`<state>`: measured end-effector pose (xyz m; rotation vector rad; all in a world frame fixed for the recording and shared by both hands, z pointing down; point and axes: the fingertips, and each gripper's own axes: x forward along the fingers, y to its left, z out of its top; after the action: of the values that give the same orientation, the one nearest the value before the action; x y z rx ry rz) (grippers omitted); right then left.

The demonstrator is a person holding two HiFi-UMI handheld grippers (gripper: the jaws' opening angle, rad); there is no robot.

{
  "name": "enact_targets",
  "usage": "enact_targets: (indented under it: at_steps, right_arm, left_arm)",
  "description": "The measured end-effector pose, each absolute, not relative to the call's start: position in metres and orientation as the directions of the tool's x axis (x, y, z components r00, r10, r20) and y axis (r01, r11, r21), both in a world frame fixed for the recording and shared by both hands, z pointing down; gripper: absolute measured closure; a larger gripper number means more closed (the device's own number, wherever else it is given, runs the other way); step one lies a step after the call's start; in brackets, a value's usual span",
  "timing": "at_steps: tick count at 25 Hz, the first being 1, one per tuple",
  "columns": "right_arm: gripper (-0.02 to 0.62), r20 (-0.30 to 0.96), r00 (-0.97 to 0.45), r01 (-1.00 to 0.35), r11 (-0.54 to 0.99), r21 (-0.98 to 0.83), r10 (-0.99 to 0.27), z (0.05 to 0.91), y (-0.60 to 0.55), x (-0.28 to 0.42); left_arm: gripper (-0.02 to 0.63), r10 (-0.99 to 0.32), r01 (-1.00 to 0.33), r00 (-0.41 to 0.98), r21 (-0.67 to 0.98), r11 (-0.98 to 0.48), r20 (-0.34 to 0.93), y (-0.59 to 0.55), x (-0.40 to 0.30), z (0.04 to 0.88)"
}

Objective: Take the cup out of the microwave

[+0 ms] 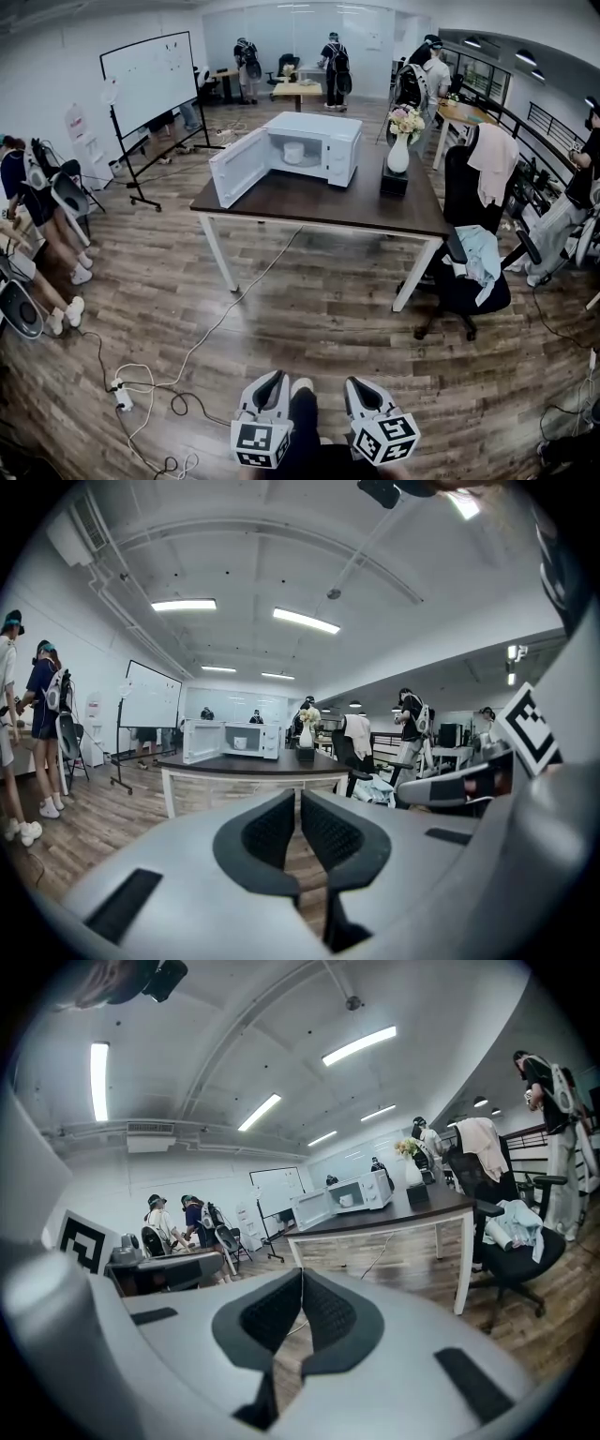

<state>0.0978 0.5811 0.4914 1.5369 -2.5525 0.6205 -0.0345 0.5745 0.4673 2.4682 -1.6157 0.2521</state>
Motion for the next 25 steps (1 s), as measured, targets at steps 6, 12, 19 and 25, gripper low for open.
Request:
enact_targets:
  at_steps: [6,12,19,25]
  right_arm:
    - [0.601,0.301,-0.485,-0.865,0.4,-0.302,-0.821,0.498,0.543,0.105]
    - [0.601,0.326,-0.481,-0.87,0.396,-0.295,-0.814,0.496,0.477,0.109]
    - [0.601,0.333,-0.479,-0.872,0.399,-0.283,-0.812,0.488,0.388,0.105]
    - [0.601,0.339,-0.453,-0.886,0.377,-0.268,-0.824,0.481,0.326,0.102]
  left_arm:
    - [0.6,-0.887,-0.921,0.387,0.067,-0.383,0.252,0.536,-0.032,0.474]
    - [0.6,-0.872,-0.908,0.418,0.075,-0.413,0.256,0.47,-0.023,0.468]
    - [0.589,-0.858,-0.891,0.452,0.097,-0.443,0.244,0.382,-0.02,0.457]
    - [0.277,-0.828,-0.872,0.488,0.104,-0.479,0.275,0.314,-0.021,0.461]
